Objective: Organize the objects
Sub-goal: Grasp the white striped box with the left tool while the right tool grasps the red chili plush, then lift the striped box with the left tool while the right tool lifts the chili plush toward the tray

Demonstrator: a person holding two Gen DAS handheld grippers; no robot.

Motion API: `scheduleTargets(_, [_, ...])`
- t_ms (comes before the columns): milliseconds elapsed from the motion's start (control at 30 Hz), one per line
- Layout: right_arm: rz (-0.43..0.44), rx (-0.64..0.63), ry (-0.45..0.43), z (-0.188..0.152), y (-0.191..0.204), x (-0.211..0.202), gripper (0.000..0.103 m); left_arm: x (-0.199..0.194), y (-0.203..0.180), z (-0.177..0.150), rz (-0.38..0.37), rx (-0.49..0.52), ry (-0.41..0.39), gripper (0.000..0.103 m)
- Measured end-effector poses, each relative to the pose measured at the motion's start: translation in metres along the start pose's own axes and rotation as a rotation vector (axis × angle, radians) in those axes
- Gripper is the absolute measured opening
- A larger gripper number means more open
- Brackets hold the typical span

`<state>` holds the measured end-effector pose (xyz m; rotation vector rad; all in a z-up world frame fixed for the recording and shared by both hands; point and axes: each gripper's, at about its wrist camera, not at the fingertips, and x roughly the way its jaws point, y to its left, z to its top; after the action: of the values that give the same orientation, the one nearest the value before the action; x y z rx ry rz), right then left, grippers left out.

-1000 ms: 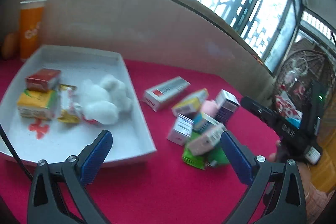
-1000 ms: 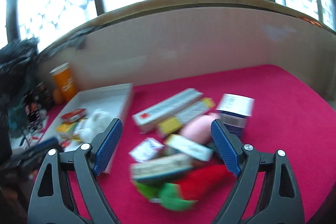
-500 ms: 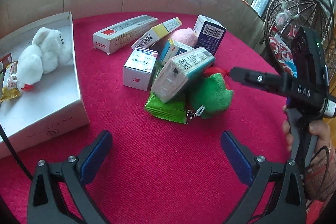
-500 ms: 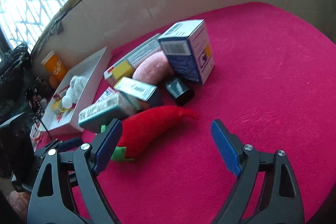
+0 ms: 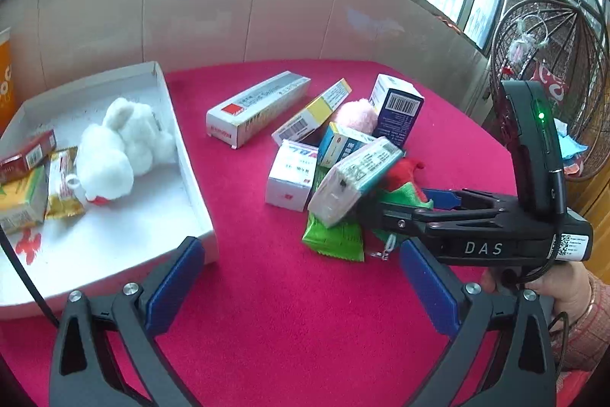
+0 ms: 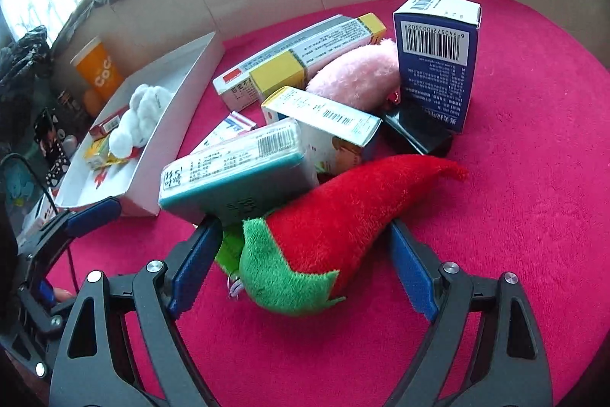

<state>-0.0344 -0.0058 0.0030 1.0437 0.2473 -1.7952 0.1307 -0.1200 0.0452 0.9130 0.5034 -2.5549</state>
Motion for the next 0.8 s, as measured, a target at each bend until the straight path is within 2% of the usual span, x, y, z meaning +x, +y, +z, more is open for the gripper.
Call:
scheduleTargets(67, [-0.005, 0.000, -0.010, -0.002, -0.005, -0.003, 0.075, 0.001, -0.003, 0.005, -0.011, 0.023, -0.001, 0.103])
scheduleTargets(100, [-0.009, -0.008, -0.011, -0.003, -0.007, -0.005, 0.064, 0.004, -0.006, 0.008, -0.012, 0.040, 0.001, 0.103])
scheduleTargets(133, [0.013, -0.005, -0.014, -0.005, -0.011, -0.008, 0.057, 0.007, -0.009, 0.010, -0.012, 0.053, 0.005, 0.103])
scheduleTargets(200, [0.042, 0.009, -0.013, -0.009, -0.021, -0.014, 0.049, 0.013, -0.015, 0.015, -0.012, 0.074, 0.007, 0.102])
scheduleTargets(333, [-0.013, 0.052, -0.044, -0.014, -0.044, -0.030, 0.048, 0.029, -0.036, 0.029, -0.007, 0.148, 0.003, 0.092])
scheduleTargets(367, [-0.024, 0.069, -0.051, -0.014, -0.050, -0.034, 0.048, 0.034, -0.041, 0.032, -0.002, 0.167, 0.005, 0.087])
scheduleTargets(400, [-0.042, 0.092, -0.061, -0.014, -0.059, -0.038, 0.048, 0.040, -0.046, 0.034, 0.007, 0.184, 0.014, 0.075])
scheduleTargets(500, [-0.047, 0.138, -0.075, -0.015, -0.075, -0.042, 0.048, 0.059, -0.056, 0.038, 0.058, 0.208, 0.046, 0.053])
scheduleTargets(533, [-0.038, 0.148, -0.081, -0.016, -0.077, -0.042, 0.048, 0.063, -0.058, 0.038, 0.070, 0.210, 0.047, 0.048])
scheduleTargets(600, [-0.053, 0.124, -0.096, -0.018, -0.073, -0.041, 0.048, 0.064, -0.063, 0.035, 0.103, 0.227, 0.024, 0.026])
scheduleTargets(800, [-0.040, 0.131, -0.096, -0.018, -0.072, -0.040, 0.048, 0.059, -0.064, 0.024, 0.117, 0.243, -0.021, 0.025])
